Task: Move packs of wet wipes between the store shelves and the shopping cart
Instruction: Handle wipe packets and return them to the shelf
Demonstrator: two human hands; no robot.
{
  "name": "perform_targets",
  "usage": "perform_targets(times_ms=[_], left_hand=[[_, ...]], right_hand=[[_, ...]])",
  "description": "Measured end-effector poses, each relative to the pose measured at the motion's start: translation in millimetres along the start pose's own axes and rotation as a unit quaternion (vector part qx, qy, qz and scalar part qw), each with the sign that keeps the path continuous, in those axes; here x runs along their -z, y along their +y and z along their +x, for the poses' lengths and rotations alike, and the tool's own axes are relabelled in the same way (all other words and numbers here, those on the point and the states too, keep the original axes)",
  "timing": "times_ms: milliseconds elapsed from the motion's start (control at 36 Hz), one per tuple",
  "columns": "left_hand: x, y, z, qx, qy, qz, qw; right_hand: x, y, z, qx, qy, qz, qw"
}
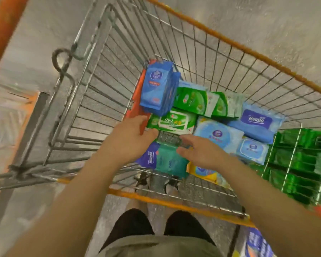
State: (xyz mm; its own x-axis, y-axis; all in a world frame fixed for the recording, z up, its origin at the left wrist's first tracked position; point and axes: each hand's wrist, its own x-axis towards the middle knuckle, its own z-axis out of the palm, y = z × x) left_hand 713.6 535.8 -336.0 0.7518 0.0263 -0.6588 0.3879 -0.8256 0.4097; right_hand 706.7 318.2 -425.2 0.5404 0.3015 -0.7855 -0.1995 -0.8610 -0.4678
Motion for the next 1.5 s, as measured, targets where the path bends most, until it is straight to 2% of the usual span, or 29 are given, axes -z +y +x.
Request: perform_targets(times_ms=[194, 333, 583, 722, 833, 1000, 1222, 1306, 1417, 1500], left_hand=[[-7.1, -13.3, 42.3, 0.005, 0.001, -0.008, 1.0], [-5.9, -22.7, 59.2, -0.006, 0.006, -0.028, 1.0], [-5.5, -25.8, 59.1, -0.002, 0.0, -0.053, 0.999], [-6.1, -27.3, 65.8, -0.012, 0.001, -0.034, 0.999], [-7.3, -27.3, 68.9, -0.018, 0.002, -0.037, 0.999], [-6.2, -27.2, 66.7, -0.019, 0.004, -0.039, 0.999], [7.0, -28.7, 50.7, -0.02, 0.008, -0.025, 0.999], [14.8, -31.6, 42.4, -0.018, 0.001, -0.035, 0.999], [29.1, -23.4, 24.6, -0.04, 0.03, -0.058, 0.997], [31.6, -11.3, 6.1, -0.046, 0.054, -0.146, 0.987]], right_hand=[[-46.2, 6.2, 79.5, 0.007, -0.072, -0.08, 0.994], [-61.1, 3.9, 104.9, 0.011, -0.135, -0.098, 0.986], [-69.8, -1.0, 122.6, 0.005, -0.138, -0.173, 0.975], [-68.3, -8.4, 130.2, -0.022, -0.191, -0.174, 0.966], [-73.4, -7.0, 134.2, -0.064, -0.189, -0.181, 0.963], [-65.7, -11.5, 123.1, -0.093, -0.186, -0.059, 0.976], [-40.9, -32.7, 78.4, -0.083, -0.118, 0.1, 0.984], [-19.7, -43.2, 45.0, -0.098, -0.071, 0.21, 0.97], [7.4, -57.6, -5.4, -0.126, -0.027, 0.342, 0.931], [26.3, -72.3, -42.8, -0.102, 0.016, 0.439, 0.893]])
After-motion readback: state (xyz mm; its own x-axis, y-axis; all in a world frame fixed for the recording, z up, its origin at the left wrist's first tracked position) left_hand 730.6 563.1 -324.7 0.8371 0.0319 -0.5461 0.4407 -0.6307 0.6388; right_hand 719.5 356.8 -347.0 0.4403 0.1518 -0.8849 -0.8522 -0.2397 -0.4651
